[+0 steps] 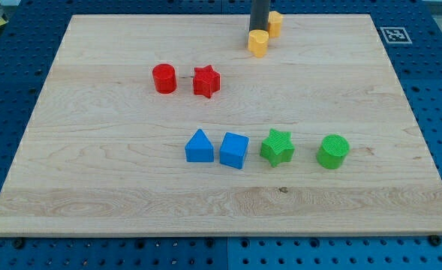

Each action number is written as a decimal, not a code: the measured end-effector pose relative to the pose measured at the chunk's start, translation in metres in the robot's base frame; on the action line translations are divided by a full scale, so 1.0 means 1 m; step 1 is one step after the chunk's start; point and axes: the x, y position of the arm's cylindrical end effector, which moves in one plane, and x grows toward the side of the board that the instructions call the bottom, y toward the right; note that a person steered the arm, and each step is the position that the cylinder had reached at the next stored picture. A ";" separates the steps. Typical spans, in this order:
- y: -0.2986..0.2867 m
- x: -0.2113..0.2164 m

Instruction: Move the yellow hexagon slightly down

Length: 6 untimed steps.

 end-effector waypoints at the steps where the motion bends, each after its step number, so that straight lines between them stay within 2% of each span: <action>1: 0.000 0.028; 5: -0.004 0.102; 6: -0.004 0.104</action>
